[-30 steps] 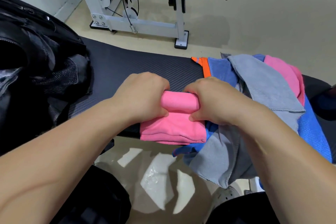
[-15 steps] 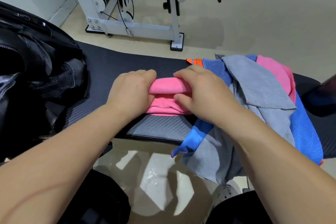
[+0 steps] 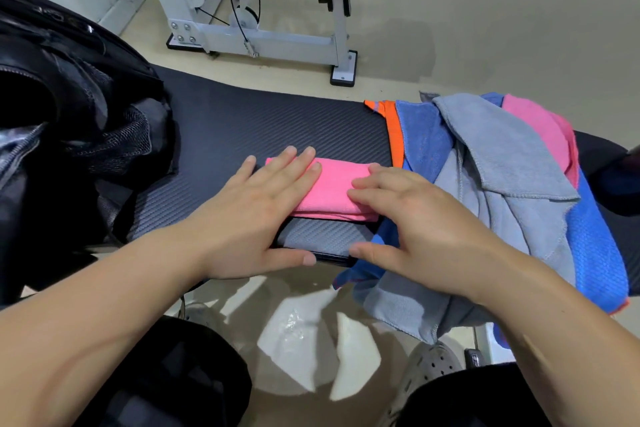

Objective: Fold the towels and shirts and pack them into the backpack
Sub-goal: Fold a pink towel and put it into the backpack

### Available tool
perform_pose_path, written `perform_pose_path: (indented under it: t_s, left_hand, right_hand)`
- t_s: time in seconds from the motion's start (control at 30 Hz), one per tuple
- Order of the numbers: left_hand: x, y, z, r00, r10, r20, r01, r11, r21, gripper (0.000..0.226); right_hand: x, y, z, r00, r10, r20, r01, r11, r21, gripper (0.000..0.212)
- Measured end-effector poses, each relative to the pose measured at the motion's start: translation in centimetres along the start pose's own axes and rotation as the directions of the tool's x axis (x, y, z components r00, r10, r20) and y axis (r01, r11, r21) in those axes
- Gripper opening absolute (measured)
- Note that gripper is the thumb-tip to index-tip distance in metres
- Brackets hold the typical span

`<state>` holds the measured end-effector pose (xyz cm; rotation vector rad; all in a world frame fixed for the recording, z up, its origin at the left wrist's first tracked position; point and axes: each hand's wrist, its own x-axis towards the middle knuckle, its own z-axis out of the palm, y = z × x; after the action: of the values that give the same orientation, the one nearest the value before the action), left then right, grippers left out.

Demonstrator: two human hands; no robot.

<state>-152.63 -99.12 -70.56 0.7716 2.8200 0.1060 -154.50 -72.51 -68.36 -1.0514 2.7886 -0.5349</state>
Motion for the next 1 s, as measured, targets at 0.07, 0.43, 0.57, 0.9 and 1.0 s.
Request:
perform_pose_path:
  t_s: [0.07, 0.43, 0.57, 0.9, 1.0]
  left_hand:
    - [-0.1, -0.2, 1.0, 1.000, 0.019, -0.018, -0.019, 1.000, 0.006, 0.109]
    - [-0.1, -0.4, 2.1, 0.996, 0.037, -0.077, -0.044, 0.994, -0.096, 0.094]
    - [0.7, -0.4, 1.1, 0.971, -0.041, -0.236, -0.024, 0.963, -0.268, 0.076]
    - [5.0, 1.1, -1.8, 0.989, -0.039, -0.142, 0.007, 0.975, -0.222, 0.082]
    - [4.4, 1.4, -2.6, 0.980, -0.080, -0.184, 0.023, 0.957, -0.291, 0.077]
  right_hand:
    - [0.1, -0.3, -0.1, 0.999, 0.003, 0.042, -0.001, 0.999, -0.049, 0.066]
    - [6.1, -0.6, 1.8, 0.966, 0.220, -0.135, -0.251, 0.926, -0.283, 0.066]
    - [5.6, -0.5, 3.3, 0.954, 0.299, -0.038, -0.296, 0.906, -0.303, 0.076]
    - [3.4, -0.1, 0.2, 0.949, 0.309, -0.062, -0.313, 0.948, -0.063, 0.071]
    - [3.5, 0.5, -1.7, 0.954, 0.299, 0.005, -0.297, 0.948, 0.110, 0.078]
